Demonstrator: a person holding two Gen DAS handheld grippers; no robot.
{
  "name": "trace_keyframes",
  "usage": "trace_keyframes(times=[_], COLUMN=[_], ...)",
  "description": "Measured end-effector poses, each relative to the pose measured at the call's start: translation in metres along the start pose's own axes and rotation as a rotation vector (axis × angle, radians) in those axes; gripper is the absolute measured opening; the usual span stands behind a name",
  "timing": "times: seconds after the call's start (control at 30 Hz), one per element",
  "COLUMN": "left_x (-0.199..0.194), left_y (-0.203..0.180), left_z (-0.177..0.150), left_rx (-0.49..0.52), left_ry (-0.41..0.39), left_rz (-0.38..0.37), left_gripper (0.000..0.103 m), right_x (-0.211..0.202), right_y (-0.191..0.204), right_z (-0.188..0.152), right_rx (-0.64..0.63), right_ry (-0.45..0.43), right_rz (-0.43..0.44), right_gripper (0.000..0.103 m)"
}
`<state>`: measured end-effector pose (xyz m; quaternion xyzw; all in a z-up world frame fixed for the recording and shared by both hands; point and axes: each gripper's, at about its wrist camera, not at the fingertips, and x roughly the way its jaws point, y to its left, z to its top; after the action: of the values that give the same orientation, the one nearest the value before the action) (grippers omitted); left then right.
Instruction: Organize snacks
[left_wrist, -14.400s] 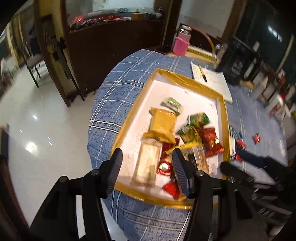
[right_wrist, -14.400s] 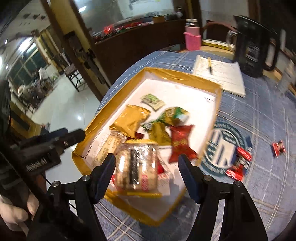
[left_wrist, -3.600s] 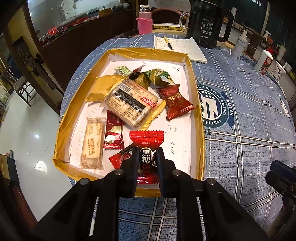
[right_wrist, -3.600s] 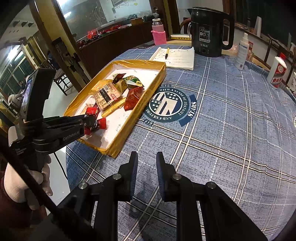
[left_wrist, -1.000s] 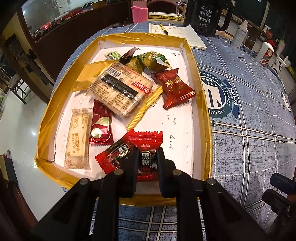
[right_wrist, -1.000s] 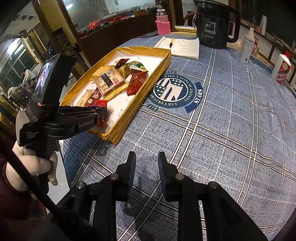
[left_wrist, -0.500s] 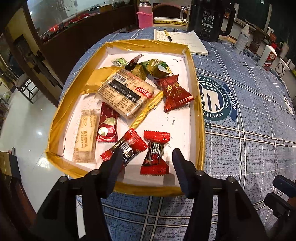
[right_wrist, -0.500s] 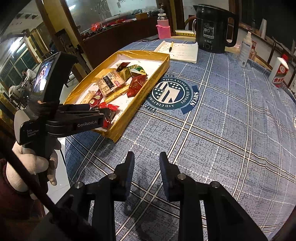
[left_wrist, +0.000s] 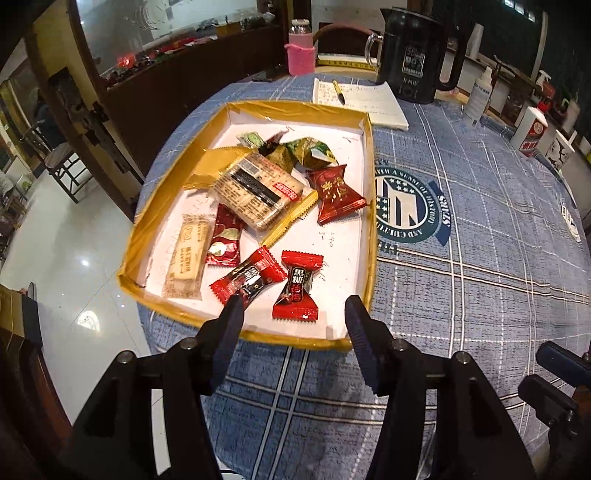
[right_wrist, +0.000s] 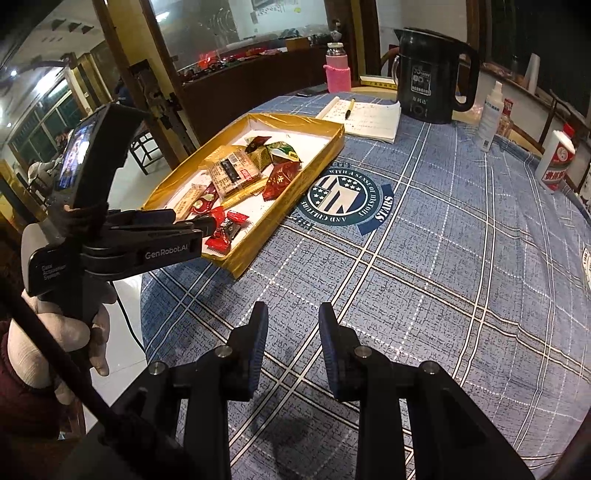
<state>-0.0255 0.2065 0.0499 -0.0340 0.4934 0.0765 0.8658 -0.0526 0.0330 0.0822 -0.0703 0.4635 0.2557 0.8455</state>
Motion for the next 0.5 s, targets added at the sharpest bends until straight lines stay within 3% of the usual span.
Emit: trace_keyframes(times=[0.27,0.5], left_x=[-0.043,-0.091], left_y=[0.004,0.013], left_z=[-0.007,-0.015], left_rx=[-0.035,-0.063], left_ry=[-0.074,-0.210], left_rz=[0.080,0.233], left_gripper=[0.060,0.064], right_x=[-0.027,-0.039], right_y=[-0.036,-0.091], right_z=[0.007,0.013], right_rx=[-0.012,-0.030], right_ry=[-0.088,-0.121], right_rz=[-0.044,-0.173], right_gripper=[0.029,0.029])
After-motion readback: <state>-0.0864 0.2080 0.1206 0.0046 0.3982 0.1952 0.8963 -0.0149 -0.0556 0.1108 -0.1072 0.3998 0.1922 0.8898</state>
